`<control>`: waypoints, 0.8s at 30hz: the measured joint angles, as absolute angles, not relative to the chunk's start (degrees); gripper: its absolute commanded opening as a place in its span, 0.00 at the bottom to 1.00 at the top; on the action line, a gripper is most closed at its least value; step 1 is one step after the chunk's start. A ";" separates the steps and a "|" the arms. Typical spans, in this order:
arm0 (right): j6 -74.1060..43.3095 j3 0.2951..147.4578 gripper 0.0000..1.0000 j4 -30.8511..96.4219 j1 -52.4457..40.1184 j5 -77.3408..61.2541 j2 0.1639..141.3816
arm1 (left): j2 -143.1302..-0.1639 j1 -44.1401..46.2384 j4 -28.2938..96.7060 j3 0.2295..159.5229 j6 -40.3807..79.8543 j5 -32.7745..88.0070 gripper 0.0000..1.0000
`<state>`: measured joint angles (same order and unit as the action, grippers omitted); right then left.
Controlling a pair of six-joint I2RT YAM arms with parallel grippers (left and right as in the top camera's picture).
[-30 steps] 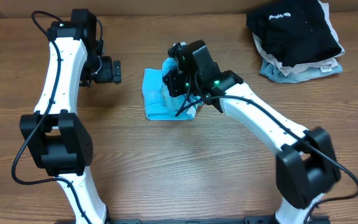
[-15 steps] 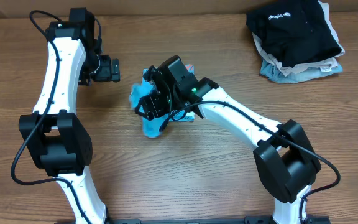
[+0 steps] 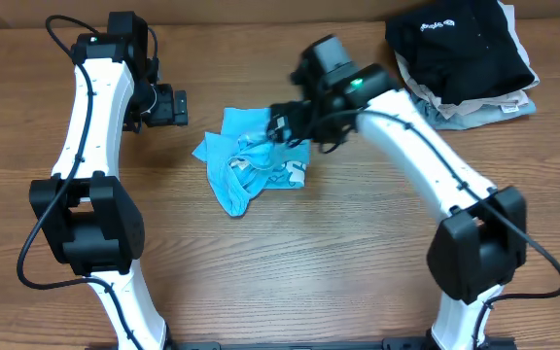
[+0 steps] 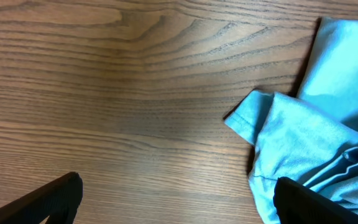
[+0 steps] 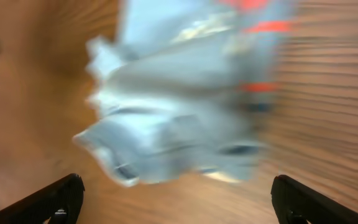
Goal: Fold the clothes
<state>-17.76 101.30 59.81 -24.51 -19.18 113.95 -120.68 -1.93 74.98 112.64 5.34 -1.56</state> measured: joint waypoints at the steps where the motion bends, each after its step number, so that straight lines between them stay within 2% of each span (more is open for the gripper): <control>1: -18.00 100.14 0.94 59.22 -23.18 -19.11 113.95 | -120.68 -1.93 74.85 112.64 5.37 -1.56 1.00; 11: -19.38 84.58 0.70 45.58 -22.65 -23.83 113.95 | -120.68 -1.93 74.11 112.64 5.34 -1.56 1.00; 14: -19.46 83.24 0.55 44.10 -22.76 -25.34 113.95 | -120.68 -1.93 74.11 112.64 5.37 -1.56 1.00; 19: -19.46 83.18 0.14 38.94 -22.76 -28.40 113.95 | -120.68 -1.93 73.97 112.64 5.37 -1.58 1.00; 24: -20.75 83.13 0.07 31.59 -22.76 -32.75 113.95 | -120.68 -2.11 72.62 112.64 4.54 -1.61 1.00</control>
